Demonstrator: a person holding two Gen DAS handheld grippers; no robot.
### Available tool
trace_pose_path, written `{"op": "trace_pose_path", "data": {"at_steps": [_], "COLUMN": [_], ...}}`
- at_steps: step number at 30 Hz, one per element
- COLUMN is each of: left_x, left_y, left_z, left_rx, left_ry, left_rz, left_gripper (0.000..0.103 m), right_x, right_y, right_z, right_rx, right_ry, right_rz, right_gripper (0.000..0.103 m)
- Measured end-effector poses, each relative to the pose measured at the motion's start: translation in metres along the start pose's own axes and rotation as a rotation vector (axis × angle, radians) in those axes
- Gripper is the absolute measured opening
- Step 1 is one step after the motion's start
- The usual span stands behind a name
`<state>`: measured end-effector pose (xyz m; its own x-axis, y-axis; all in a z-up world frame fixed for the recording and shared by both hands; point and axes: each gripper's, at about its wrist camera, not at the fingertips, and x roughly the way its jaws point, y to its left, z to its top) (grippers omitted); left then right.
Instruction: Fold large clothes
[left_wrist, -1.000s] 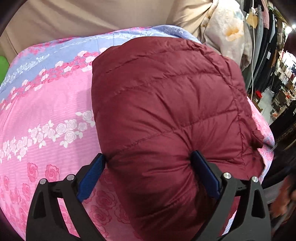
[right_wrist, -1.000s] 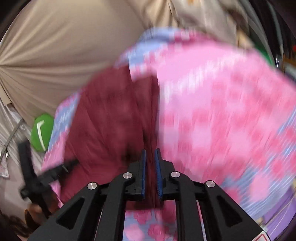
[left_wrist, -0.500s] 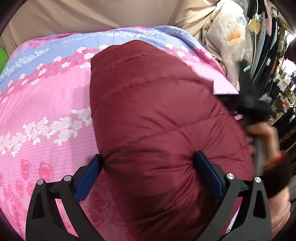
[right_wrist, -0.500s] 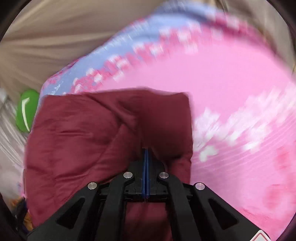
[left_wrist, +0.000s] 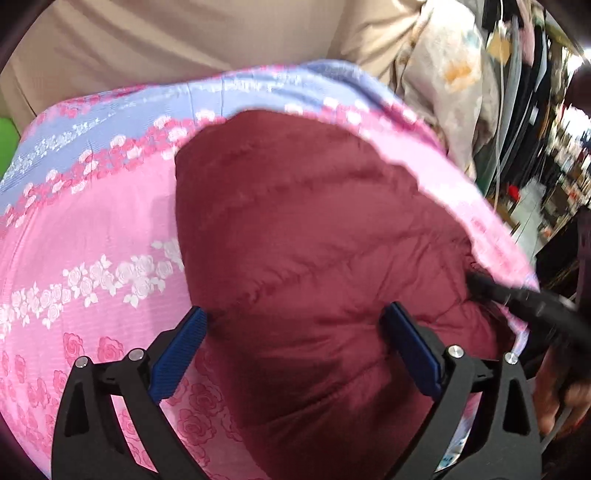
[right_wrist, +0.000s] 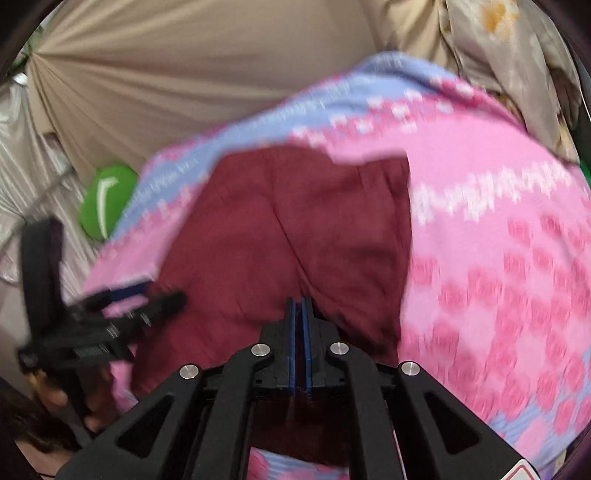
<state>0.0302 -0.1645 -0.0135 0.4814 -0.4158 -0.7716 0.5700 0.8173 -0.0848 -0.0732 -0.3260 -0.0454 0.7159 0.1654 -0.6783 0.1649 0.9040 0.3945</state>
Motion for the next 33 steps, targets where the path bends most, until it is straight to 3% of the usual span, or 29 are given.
{"op": "trace_pose_path", "data": {"at_steps": [3,5,7,12,15,17,23,26,27,28,30,33], "left_x": [0.014,0.013,0.006,-0.006,-0.005,-0.001,-0.002,-0.018,-0.023,-0.024,-0.020,-0.011], "left_y": [-0.008,-0.010,-0.010,-0.009,-0.009,-0.009,-0.007,-0.009,-0.012,-0.015,-0.018,-0.017], "left_z": [-0.007,-0.009,-0.009,-0.012,-0.014,-0.016,-0.020,-0.020,-0.020,-0.021,-0.022,-0.024], "left_rx": [0.032,0.041,0.031,0.029,0.016,0.022,0.004,0.025,0.041,0.057,0.070,0.060], "left_ry": [0.001,-0.003,0.001,-0.009,0.002,0.021,0.038,0.010,-0.002,-0.007,0.003,0.020], "left_rz": [0.054,0.077,0.065,0.067,0.060,0.055,0.035,0.000,-0.006,-0.003,0.005,0.016], "left_gripper": [0.098,0.098,0.098,0.098,0.098,0.098,0.098,0.098,0.098,0.098,0.098,0.098], "right_x": [0.028,0.019,-0.001,-0.035,-0.016,0.008,0.003,-0.026,-0.033,-0.037,-0.031,0.002], "right_y": [-0.026,-0.031,-0.019,0.015,0.023,0.018,0.014,0.017,0.014,0.009,-0.005,-0.027], "right_z": [-0.020,-0.020,-0.016,-0.023,-0.045,-0.054,-0.040,-0.007,0.009,0.025,0.055,0.089], "right_rx": [0.102,0.151,0.114,0.010,-0.019,-0.010,0.011,-0.027,-0.033,-0.035,-0.019,0.044], "right_ry": [0.028,0.033,-0.002,-0.032,0.048,0.087,0.087,-0.025,-0.073,-0.122,-0.172,-0.139], "right_rz": [0.054,0.068,0.032,0.052,0.048,0.033,0.048,0.042,0.021,-0.007,-0.050,-0.053], "right_gripper": [0.000,0.000,0.003,0.009,0.009,0.002,0.000,0.008,0.016,0.030,0.046,0.047]}}
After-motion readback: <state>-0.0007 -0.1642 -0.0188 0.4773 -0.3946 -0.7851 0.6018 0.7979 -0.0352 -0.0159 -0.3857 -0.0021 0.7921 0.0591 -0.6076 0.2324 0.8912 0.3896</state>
